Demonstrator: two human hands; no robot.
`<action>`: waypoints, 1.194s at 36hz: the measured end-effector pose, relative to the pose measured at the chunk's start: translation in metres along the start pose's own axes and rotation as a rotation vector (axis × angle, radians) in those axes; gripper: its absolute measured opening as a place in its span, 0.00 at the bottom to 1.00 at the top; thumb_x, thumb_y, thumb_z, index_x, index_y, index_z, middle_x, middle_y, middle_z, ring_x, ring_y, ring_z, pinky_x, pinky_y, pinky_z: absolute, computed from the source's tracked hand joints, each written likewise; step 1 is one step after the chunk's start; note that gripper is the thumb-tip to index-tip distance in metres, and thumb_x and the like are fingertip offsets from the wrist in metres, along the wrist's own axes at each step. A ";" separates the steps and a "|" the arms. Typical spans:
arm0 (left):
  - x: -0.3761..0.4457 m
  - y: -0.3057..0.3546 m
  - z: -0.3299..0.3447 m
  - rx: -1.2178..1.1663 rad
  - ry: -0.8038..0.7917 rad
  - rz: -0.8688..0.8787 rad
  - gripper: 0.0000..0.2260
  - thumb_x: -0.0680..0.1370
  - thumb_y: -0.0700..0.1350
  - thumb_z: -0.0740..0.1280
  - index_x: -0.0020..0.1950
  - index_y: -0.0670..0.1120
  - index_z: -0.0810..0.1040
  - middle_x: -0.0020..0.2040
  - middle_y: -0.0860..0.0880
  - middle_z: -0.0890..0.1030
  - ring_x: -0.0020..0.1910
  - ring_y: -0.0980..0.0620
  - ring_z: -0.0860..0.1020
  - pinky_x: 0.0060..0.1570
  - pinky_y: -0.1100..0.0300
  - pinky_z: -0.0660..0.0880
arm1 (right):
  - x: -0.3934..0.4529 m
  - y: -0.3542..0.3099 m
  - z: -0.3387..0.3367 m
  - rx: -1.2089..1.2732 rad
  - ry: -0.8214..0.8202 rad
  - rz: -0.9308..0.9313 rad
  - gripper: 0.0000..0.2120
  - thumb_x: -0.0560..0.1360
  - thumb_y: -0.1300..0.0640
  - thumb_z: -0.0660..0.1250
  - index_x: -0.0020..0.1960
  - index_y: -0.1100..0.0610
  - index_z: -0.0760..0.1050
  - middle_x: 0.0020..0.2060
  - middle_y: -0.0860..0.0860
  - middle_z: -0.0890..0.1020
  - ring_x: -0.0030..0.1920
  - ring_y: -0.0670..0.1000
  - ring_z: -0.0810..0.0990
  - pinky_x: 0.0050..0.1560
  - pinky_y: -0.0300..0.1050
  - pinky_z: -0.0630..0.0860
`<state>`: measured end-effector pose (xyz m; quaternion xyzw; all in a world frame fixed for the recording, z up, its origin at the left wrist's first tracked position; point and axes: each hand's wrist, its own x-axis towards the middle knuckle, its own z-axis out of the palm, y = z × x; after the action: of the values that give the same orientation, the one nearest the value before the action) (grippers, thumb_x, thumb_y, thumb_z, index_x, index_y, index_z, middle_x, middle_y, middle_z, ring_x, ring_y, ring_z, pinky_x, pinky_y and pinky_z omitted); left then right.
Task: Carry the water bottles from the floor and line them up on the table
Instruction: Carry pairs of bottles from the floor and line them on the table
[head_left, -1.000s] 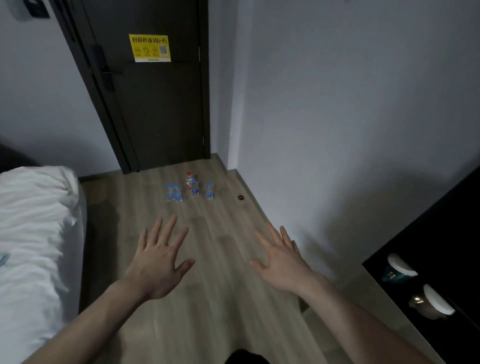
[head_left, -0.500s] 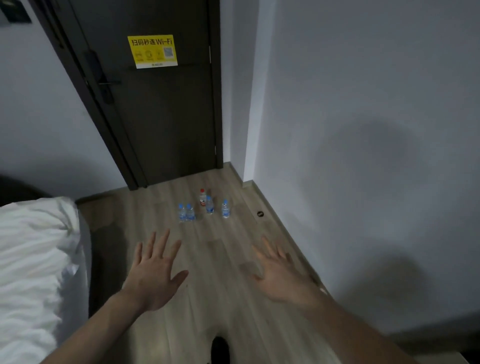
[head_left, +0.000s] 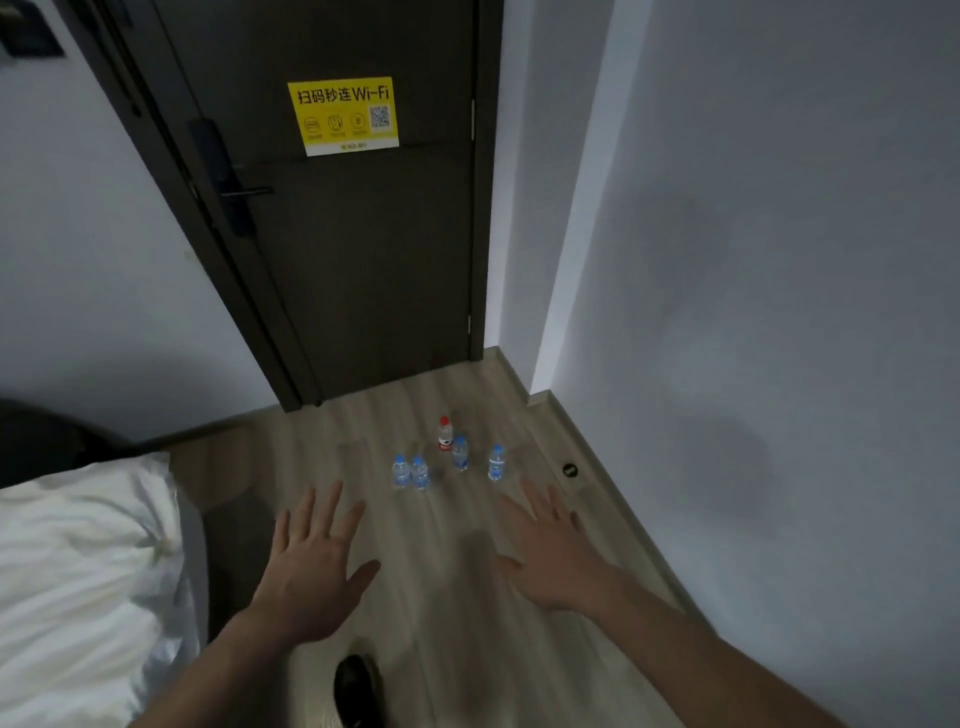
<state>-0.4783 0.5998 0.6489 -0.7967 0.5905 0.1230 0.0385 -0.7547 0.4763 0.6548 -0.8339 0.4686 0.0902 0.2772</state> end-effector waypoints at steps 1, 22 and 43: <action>0.015 -0.010 -0.002 0.004 -0.004 0.010 0.36 0.79 0.68 0.55 0.83 0.56 0.47 0.82 0.48 0.37 0.79 0.43 0.34 0.76 0.43 0.37 | 0.014 -0.005 -0.001 0.001 -0.002 0.015 0.38 0.78 0.38 0.59 0.79 0.40 0.40 0.79 0.45 0.36 0.79 0.58 0.34 0.77 0.62 0.43; 0.320 -0.115 -0.040 0.108 -0.313 0.278 0.33 0.82 0.62 0.55 0.83 0.52 0.47 0.83 0.48 0.40 0.81 0.42 0.39 0.78 0.45 0.42 | 0.258 -0.072 -0.031 0.136 -0.035 0.292 0.37 0.79 0.37 0.57 0.81 0.43 0.42 0.79 0.46 0.37 0.79 0.57 0.36 0.78 0.59 0.44; 0.606 -0.164 0.085 0.222 -0.594 0.350 0.28 0.82 0.56 0.56 0.81 0.49 0.54 0.82 0.47 0.51 0.81 0.44 0.47 0.77 0.48 0.51 | 0.539 -0.017 0.002 0.238 -0.216 0.427 0.34 0.79 0.46 0.63 0.80 0.46 0.51 0.80 0.49 0.50 0.79 0.55 0.52 0.76 0.57 0.60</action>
<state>-0.1699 0.1027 0.4065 -0.6041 0.6906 0.2892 0.2729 -0.4471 0.0900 0.4390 -0.6632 0.6089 0.1792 0.3966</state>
